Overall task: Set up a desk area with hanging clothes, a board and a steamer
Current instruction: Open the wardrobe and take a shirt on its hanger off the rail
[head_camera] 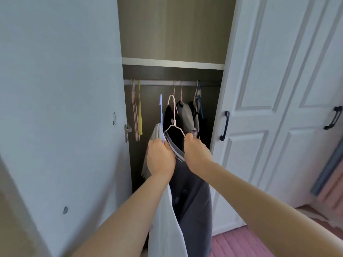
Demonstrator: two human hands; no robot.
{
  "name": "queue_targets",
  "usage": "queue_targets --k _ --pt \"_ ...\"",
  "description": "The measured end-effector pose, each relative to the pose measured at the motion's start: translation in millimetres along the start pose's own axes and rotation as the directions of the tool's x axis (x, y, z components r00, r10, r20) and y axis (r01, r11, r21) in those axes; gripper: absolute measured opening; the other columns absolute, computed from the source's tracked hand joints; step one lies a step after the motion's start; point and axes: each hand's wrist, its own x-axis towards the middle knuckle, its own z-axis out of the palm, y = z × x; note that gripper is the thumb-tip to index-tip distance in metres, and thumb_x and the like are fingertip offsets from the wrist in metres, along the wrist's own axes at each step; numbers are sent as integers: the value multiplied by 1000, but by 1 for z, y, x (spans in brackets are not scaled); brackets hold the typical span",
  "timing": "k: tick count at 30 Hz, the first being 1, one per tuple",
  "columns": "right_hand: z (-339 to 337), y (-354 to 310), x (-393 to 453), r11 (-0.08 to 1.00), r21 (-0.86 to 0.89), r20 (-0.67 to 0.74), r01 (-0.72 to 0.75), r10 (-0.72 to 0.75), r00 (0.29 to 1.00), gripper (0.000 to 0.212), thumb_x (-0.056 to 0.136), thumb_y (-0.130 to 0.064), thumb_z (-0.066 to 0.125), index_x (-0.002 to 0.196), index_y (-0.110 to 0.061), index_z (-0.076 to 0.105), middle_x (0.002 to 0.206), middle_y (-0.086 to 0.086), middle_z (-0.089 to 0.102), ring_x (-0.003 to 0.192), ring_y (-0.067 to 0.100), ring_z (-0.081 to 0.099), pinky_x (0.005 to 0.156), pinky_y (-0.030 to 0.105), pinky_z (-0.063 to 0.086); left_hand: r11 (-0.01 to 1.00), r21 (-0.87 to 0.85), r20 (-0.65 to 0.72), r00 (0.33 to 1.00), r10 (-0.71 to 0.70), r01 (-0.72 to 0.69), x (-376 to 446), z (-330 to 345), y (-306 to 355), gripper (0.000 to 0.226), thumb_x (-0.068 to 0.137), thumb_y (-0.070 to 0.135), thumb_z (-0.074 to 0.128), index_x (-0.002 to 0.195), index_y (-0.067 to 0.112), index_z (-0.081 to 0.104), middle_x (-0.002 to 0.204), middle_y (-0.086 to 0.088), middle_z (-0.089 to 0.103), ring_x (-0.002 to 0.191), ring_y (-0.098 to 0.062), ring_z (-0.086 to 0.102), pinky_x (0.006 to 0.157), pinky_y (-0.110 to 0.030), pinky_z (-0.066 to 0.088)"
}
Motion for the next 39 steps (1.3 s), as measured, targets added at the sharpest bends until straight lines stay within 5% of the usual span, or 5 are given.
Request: queue_targets --k 5,9,21,30,39 --pt "-24 -4 -62 991 117 18 -67 65 998 26 88 6 49 111 -3 42 88 15 57 76 30 55 62 33 40 996 -80 62 998 30 -25 -57 -43 10 17 97 18 50 101 8 63 103 -11 55 82 -22 58 68 -31 48" --pt "-46 -4 -103 930 331 44 -157 151 988 26 90 -4 47 117 -3 47 104 14 58 89 25 55 76 33 45 990 -122 112 990 90 -76 -101 -78 17 13 97 14 49 103 11 60 107 -7 51 84 -17 53 70 -25 41" --pt "-93 -40 -236 773 577 36 -264 300 953 22 86 0 33 95 -17 44 91 -4 66 86 12 55 62 28 44 970 -224 231 962 146 -94 -195 -168 11 19 100 16 39 103 10 57 108 -7 50 87 -16 50 83 -32 45" --pt "-106 -77 -318 730 612 50 -305 349 936 18 92 -5 33 97 -20 44 90 -6 65 72 5 53 47 19 39 955 -277 295 936 192 -108 -251 -216 -16 16 98 21 42 93 16 56 101 -1 48 80 -9 53 77 -34 48" --pt "-121 -136 -423 828 412 -33 -379 430 902 24 88 -12 29 99 -30 39 90 -15 59 80 11 56 65 34 48 931 -324 297 916 269 -169 -318 -299 -51 16 98 20 41 93 17 56 100 3 48 84 -4 51 72 -26 43"
